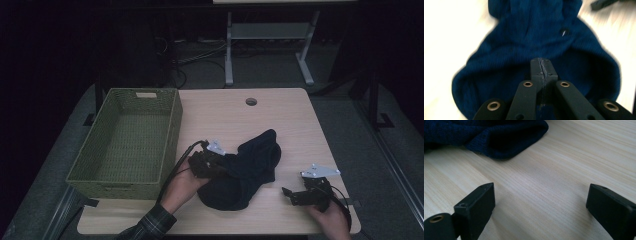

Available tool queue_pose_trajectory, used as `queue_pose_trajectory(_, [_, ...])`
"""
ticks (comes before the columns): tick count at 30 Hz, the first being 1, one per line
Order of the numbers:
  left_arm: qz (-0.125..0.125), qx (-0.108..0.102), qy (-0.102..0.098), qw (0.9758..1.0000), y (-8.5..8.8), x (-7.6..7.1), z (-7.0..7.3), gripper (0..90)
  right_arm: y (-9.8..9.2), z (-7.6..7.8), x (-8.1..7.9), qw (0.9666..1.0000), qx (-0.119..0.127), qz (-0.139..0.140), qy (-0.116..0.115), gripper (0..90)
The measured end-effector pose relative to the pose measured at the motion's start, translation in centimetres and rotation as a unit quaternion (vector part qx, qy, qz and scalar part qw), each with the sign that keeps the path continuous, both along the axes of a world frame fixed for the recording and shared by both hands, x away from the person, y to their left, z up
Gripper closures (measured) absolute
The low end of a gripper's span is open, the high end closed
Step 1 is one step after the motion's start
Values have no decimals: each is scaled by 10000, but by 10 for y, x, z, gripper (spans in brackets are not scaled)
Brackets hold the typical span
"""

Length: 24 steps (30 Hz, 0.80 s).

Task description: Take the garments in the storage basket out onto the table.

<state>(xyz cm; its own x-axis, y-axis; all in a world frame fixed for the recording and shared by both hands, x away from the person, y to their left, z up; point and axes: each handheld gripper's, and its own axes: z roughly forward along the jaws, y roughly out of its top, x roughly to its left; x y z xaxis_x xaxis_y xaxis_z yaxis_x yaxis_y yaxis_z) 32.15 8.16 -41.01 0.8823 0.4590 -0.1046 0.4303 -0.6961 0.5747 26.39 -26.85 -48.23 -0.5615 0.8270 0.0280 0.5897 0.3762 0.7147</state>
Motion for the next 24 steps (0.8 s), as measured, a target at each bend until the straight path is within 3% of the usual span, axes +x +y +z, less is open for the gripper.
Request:
queue_pose_trajectory(5, [-52,194,110,9997,4,-7,-16,897,0,0,0,10000,-2,-11,4,82])
queue_pose_trajectory(13, [11,269,320,9991,10,-15,-39,897,0,0,0,10000,-1,-13,4,82])
queue_pose_trajectory(17, [32,143,303,9994,13,-16,-41,897,0,0,0,10000,2,-18,7,82])
queue_pose_trajectory(24, [3,128,192,9997,14,-19,-42,897,0,0,-1,10000,1,-51,6,83])
